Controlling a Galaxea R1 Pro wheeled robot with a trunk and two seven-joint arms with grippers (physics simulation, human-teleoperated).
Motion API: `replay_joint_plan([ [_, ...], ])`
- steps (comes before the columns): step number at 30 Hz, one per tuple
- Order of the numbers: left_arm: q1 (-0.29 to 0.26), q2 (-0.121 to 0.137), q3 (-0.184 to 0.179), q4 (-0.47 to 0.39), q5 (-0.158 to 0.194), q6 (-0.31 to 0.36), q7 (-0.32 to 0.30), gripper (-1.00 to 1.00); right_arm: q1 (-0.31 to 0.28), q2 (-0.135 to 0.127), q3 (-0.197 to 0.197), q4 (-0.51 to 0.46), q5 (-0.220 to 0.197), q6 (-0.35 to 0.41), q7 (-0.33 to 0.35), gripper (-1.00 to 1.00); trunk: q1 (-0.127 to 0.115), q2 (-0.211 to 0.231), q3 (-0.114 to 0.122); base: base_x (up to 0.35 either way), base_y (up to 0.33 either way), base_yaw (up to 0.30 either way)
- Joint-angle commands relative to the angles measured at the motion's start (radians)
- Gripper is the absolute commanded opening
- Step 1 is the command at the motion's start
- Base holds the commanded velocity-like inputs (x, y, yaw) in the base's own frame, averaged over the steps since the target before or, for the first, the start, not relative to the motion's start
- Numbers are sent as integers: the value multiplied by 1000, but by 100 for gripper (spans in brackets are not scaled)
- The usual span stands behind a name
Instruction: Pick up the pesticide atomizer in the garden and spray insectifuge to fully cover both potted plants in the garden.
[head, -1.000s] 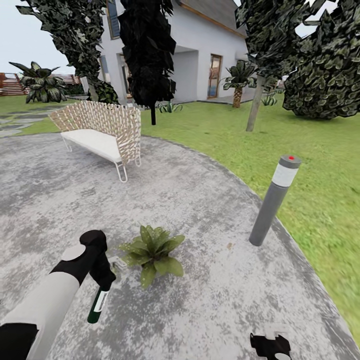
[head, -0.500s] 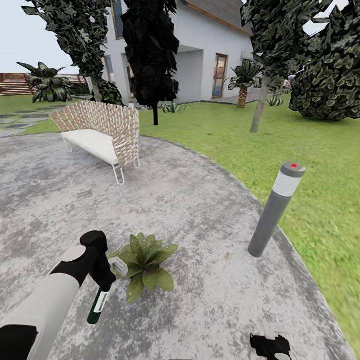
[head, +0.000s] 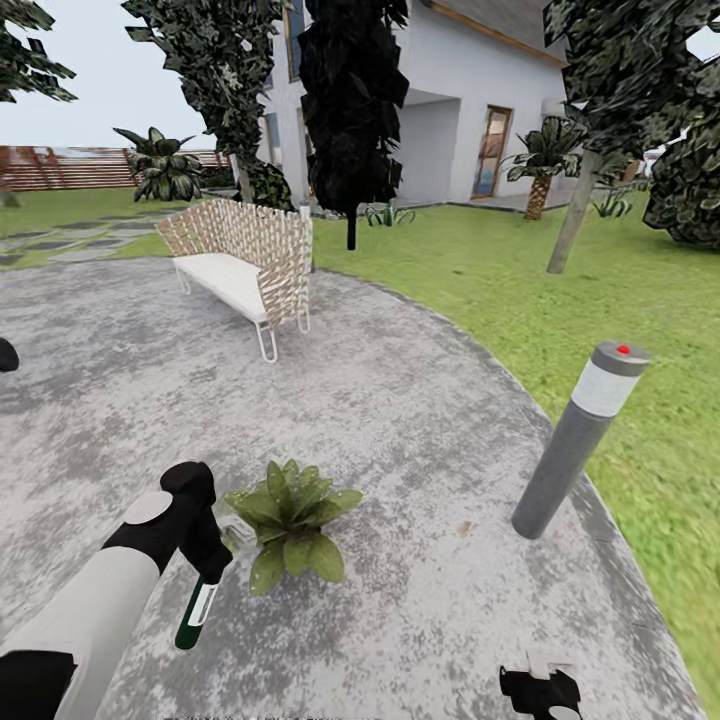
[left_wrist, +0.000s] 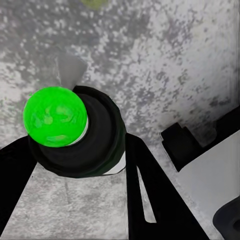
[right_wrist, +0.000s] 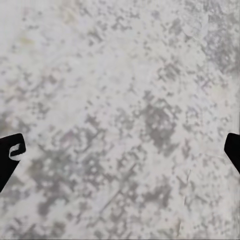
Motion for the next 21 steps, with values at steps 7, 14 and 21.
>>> replay_joint_plan([
  [7,-2,0,-4,-1,-7,12,-10,-100,0,0,-4,1,5,-3,-2,100,0,0,-1,-42,-276,277],
  [14,0,7,-3,-1,-6,11,-10,-100,0,0,-4,1,5,-3,-2,100,0,0,-1,-1,-197,264],
  [21,45,-14,7,14,5,12,-10,-100,0,-9,-4,5,6,-3,-2,100,0,0,-1,0,-9,38],
])
